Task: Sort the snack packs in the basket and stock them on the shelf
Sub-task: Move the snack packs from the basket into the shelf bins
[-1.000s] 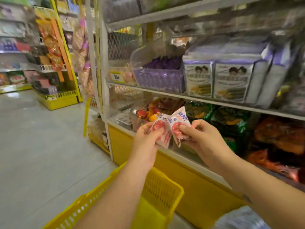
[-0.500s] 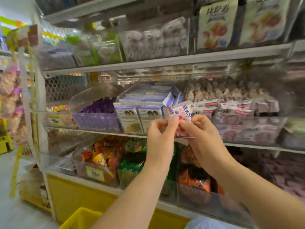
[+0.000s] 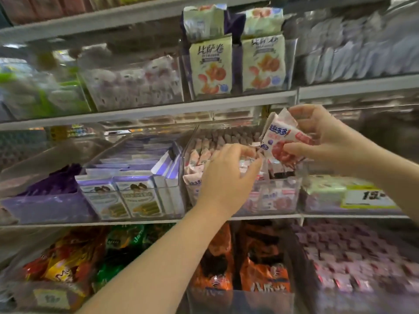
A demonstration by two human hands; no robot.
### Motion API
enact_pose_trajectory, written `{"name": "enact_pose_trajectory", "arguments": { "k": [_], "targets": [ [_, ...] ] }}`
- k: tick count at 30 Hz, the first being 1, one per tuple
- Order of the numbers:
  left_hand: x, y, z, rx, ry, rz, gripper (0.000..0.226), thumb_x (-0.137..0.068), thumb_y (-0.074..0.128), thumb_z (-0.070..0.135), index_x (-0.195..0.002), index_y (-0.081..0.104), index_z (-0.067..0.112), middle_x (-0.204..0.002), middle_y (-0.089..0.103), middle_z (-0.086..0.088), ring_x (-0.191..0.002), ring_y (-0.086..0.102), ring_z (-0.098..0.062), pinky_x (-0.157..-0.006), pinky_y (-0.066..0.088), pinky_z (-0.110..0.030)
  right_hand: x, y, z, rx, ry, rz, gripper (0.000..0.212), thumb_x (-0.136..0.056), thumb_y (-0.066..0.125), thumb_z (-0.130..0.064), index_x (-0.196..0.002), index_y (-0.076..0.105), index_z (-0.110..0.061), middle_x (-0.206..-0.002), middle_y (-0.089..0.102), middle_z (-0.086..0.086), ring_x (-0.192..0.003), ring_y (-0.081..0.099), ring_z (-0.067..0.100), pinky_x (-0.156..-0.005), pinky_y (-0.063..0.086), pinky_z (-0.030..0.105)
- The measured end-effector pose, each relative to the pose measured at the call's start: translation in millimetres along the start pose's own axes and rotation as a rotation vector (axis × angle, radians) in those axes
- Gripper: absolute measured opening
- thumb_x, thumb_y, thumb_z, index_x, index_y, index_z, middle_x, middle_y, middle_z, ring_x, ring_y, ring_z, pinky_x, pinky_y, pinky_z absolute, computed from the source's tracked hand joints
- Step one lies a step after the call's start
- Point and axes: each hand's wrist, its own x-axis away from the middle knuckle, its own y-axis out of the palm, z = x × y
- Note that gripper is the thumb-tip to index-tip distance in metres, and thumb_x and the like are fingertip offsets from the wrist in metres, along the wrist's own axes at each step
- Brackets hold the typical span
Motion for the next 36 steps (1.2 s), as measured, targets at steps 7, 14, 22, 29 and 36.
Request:
{"name": "enact_pose_trajectory", "arguments": {
  "k": [7,14,22,29,36],
  "targets": [
    [-18.6,14.8,-24.8,-0.474,0.253,-0.293,0.055,-0.093,0.048,0.043,-0.144,0.035,0.028,-0.149,0.036,0.011,-0.142,0.025,-0.014,-0.117,-0.001,-0.045,-30.1,-25.3,-5.6,0.630,-0.038,-0.437,0.043,-0.079,0.070,-0.025,-0.120,0.058,-0.033,-0.080,0.062,-0.030,-0.074,0.058,-0.016,-0.063,0.040,0.002],
    [-42.2,18.2,-29.2,-0.546,0.323,-0.419,0.052,-0.094,0.047,0.048,-0.143,0.039,0.032,-0.147,0.038,0.015,-0.142,0.029,-0.017,-0.117,0.001,-0.049,-47.2,-17.5,-1.6,0.702,0.010,-0.568,0.044,-0.087,0.064,-0.027,-0.129,0.055,-0.033,-0.084,0.064,-0.022,-0.073,0.058,-0.011,-0.064,0.045,0.008],
    [-59.7,15.1,-26.6,-0.568,0.272,-0.607,0.052,-0.094,0.045,0.052,-0.138,0.040,0.026,-0.144,0.043,0.002,-0.139,0.027,-0.023,-0.118,0.000,-0.050,-56.8,-21.8,11.5,0.679,0.062,-0.570,0.037,-0.090,0.061,-0.028,-0.126,0.054,-0.033,-0.091,0.066,-0.021,-0.079,0.062,-0.006,-0.068,0.050,0.014],
    [-64.6,10.7,-37.6,-0.600,0.243,-0.682,0.057,-0.095,0.037,0.060,-0.143,0.035,0.029,-0.153,0.035,-0.006,-0.146,0.014,-0.024,-0.111,-0.015,-0.045,-54.0,-3.9,12.7,0.771,0.049,-0.461,0.045,-0.092,0.056,-0.032,-0.136,0.045,-0.031,-0.100,0.061,-0.017,-0.088,0.059,0.001,-0.068,0.042,0.014],
    [-68.9,9.9,-48.4,-0.670,0.256,-0.710,0.067,-0.086,0.033,0.072,-0.128,0.046,0.022,-0.140,0.050,-0.005,-0.140,0.027,-0.020,-0.118,-0.008,-0.052,-48.5,7.3,28.1,1.136,-0.235,-0.446,0.053,-0.096,0.046,-0.043,-0.143,0.023,-0.040,-0.139,0.040,-0.019,-0.118,0.044,0.006,-0.103,0.018,0.028]
  ]
}}
